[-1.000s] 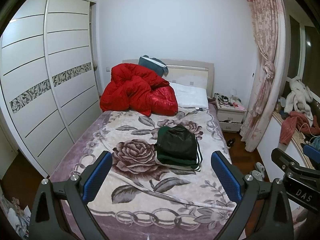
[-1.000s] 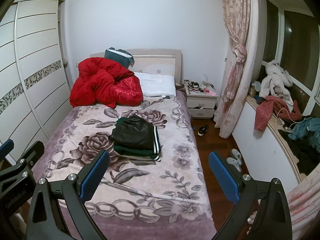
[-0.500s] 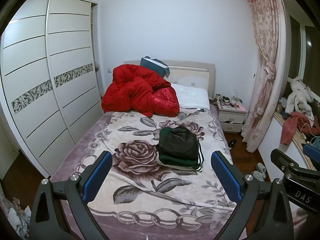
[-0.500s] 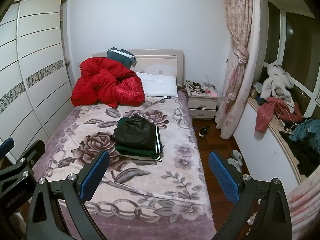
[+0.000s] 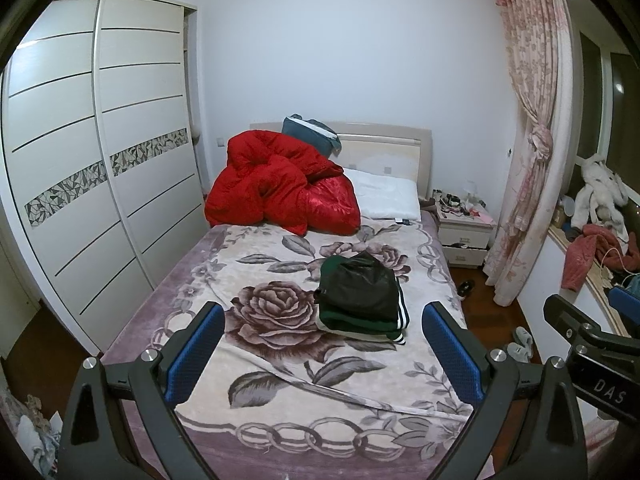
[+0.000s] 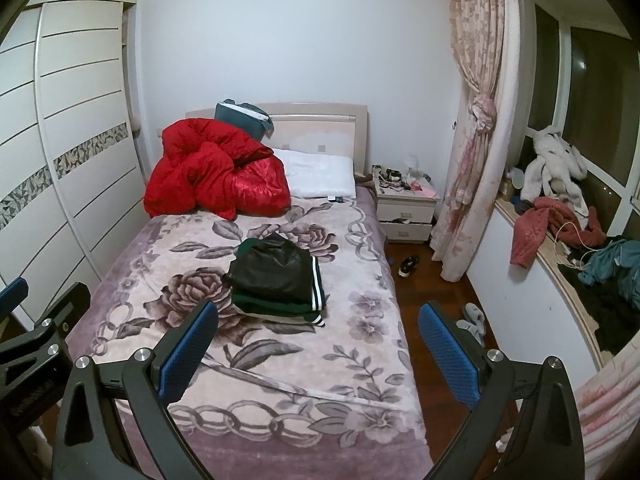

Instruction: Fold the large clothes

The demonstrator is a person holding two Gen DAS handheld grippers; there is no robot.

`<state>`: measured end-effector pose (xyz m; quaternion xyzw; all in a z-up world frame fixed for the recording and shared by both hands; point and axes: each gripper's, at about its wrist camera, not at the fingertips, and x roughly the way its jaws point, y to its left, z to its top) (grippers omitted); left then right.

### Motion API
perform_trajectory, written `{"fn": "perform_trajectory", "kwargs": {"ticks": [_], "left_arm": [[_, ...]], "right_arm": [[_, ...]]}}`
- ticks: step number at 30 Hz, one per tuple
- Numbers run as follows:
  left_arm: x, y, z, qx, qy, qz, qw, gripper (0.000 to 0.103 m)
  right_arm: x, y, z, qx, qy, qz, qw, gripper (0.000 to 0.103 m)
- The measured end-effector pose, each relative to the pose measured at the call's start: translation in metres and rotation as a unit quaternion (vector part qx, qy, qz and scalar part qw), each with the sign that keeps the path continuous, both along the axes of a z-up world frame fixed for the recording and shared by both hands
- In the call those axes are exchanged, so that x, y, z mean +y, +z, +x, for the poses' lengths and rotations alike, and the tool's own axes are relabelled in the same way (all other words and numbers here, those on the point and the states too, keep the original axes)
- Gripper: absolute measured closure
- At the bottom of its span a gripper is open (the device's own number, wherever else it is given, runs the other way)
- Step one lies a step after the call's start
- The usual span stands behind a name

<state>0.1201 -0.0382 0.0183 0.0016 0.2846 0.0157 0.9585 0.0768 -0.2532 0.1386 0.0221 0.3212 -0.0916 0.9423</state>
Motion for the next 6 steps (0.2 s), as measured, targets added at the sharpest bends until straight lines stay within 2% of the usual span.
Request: {"fn": "perform_trajectory", "kwargs": {"ticks": [6], "left_arm": [[0.0043, 0.0008, -0.0036, -0.004, 0.005, 0.001, 1.0000, 0.002]], "right_arm": [[0.0002, -0.0012, -0.0033, 0.000, -0.001, 0.001, 1.000, 0.001]]}}
